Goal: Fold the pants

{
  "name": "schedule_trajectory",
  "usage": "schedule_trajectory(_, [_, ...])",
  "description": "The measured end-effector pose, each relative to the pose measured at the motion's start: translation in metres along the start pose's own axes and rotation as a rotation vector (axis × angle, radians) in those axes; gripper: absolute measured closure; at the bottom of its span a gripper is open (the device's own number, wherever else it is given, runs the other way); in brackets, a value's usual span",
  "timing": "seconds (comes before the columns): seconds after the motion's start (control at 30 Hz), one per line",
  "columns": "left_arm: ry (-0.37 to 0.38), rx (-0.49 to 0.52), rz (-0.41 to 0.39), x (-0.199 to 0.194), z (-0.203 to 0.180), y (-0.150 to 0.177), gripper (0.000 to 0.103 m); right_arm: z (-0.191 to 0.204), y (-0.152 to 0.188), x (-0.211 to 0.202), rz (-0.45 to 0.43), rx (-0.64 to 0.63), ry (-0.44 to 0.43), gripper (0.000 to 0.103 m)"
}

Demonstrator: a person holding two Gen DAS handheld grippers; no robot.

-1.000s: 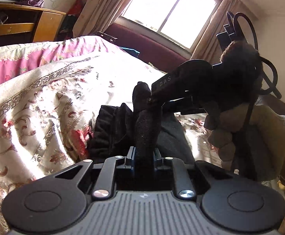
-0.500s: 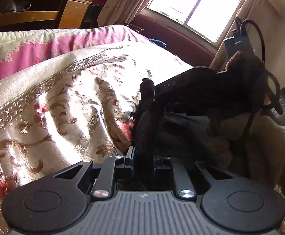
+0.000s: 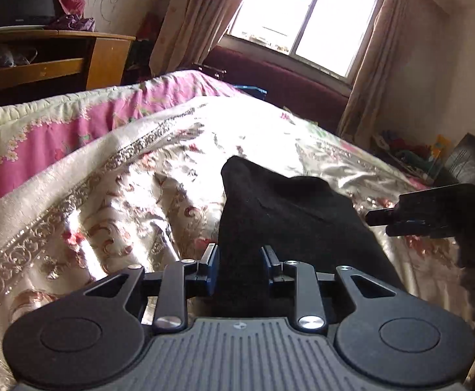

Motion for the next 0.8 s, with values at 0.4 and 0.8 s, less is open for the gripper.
schedule_trajectory(0.4, [-0.05,0.049,0.138,0.03,-0.001,0.001,0.058,-0.056,0.062,0.033,0.188,0.37,-0.435,0.041])
schedule_trajectory(0.8, [0.057,0.264,0.22,0.032,-0.103,0.034,0.068,-0.141,0.092,-0.026,0.201,0.406,-0.445,0.068])
Point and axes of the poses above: each gripper's, at about its wrist camera, not at the fingertips, and x roughly the way its jaws point, z to its left, y to its underside, the point moved 2 cm from there along x, roughly the way its jaws point, and after that the axes turned 1 degree about -x, right-handed, at the moved point
